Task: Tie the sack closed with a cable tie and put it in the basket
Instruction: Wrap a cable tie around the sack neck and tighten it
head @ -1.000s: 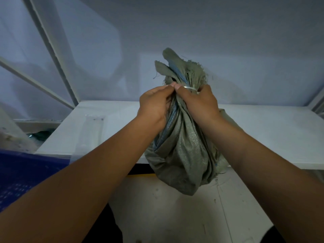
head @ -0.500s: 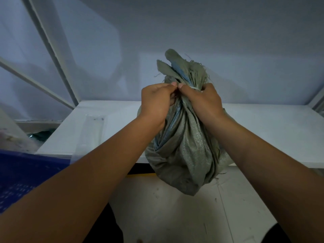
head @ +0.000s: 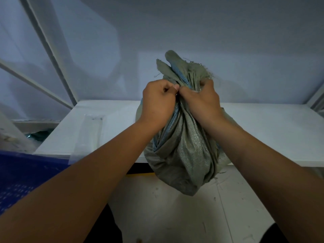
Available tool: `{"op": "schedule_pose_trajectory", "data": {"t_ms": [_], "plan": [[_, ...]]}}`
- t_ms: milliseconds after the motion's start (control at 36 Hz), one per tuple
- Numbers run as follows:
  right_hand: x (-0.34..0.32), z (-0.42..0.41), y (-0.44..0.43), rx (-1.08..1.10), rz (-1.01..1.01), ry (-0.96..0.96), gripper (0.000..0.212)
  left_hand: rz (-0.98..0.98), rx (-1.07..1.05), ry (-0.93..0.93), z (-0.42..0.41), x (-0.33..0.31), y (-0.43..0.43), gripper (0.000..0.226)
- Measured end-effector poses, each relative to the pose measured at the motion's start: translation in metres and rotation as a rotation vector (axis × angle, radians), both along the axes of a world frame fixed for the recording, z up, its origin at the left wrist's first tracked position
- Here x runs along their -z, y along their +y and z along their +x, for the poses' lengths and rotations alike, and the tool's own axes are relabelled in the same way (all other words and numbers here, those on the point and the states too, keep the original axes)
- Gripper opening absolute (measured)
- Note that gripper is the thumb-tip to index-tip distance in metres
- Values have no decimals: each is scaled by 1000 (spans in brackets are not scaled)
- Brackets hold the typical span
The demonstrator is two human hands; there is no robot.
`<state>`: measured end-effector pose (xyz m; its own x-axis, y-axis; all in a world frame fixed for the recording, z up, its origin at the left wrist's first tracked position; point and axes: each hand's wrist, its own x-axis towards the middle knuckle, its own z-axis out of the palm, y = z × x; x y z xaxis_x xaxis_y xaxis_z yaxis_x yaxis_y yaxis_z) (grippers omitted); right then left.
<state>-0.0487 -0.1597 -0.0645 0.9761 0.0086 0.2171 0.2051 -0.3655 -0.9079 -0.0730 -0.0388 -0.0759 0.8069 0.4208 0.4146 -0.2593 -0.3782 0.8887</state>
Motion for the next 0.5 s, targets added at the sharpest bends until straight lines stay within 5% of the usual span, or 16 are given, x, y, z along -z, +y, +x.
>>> {"op": "schedule_pose_trajectory", "data": {"t_ms": [500], "plan": [[11,21,-9,17,37,-74,57,-27,6,-110,-3,-12,-2,26]]}}
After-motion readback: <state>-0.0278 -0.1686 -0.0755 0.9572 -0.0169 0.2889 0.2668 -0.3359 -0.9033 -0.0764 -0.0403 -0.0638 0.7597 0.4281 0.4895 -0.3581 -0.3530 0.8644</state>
